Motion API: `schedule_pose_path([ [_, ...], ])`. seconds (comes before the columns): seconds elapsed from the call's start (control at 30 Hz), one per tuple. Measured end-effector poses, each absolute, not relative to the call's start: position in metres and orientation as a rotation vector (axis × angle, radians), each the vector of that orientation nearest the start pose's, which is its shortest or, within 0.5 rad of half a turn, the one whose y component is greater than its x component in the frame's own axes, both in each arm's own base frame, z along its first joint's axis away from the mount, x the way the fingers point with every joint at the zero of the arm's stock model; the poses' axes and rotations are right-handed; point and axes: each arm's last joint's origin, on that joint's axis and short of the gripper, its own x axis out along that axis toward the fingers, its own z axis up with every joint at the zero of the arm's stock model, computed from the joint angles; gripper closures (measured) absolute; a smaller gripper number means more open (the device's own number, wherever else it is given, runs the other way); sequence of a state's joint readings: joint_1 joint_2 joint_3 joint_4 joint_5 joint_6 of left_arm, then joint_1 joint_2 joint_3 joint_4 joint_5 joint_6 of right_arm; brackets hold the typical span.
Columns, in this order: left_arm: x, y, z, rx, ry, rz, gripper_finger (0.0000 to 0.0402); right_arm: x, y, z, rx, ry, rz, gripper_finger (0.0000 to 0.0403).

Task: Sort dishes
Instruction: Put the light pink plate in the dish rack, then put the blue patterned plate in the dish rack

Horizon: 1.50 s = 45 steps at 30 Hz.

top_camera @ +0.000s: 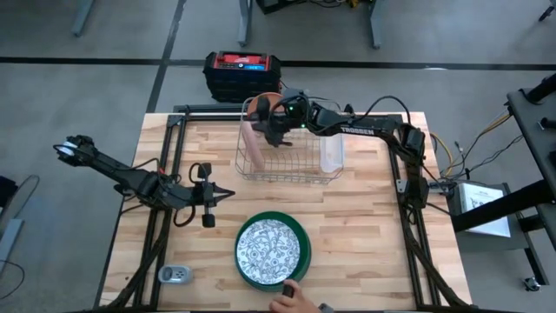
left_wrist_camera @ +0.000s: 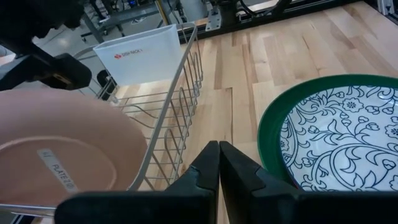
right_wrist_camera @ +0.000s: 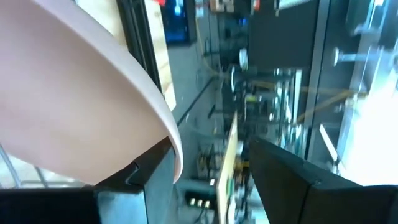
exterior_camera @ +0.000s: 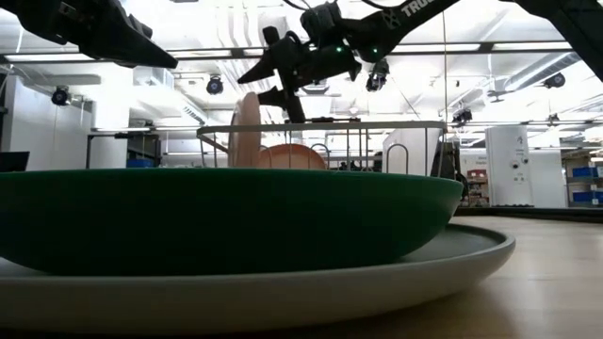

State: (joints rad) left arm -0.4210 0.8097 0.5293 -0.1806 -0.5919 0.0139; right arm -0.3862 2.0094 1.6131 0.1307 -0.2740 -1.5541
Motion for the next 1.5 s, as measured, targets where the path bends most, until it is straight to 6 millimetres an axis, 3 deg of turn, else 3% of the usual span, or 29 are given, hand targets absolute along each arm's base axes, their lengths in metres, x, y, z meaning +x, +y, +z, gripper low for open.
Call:
schedule_pose_path([
  [0.27, 0.164, -0.056, 0.244, 0.238, 0.405, 0.165, 0.0401, 0.442, -0.172, 0.279, -1.244, 0.409, -0.089, 0.0211],
  [0.47, 0.164, -0.056, 0.244, 0.238, 0.405, 0.165, 0.0401, 0.447, -0.158, 0.279, -1.077, 0.486, -0.255, 0.0212],
  [0.83, 0.164, -0.056, 0.244, 0.241, 0.405, 0.167, 0.0401, 0.453, -0.138, 0.277, -1.155, 0.506, -0.220, 0.0194],
  [1.13, 0.164, -0.056, 0.244, 0.241, 0.405, 0.167, 0.0401, 0.455, -0.133, 0.279, -1.168, 0.543, -0.301, 0.0135],
  [1.33, 0.164, -0.056, 0.244, 0.240, 0.404, 0.166, 0.0401, 0.446, -0.133, 0.293, -1.159, 0.596, -0.398, 0.0109],
  [1.5, 0.164, -0.056, 0.243, 0.243, 0.410, 0.166, 0.0401, 0.432, -0.121, 0.317, -1.004, 0.562, -0.432, 0.0114],
])
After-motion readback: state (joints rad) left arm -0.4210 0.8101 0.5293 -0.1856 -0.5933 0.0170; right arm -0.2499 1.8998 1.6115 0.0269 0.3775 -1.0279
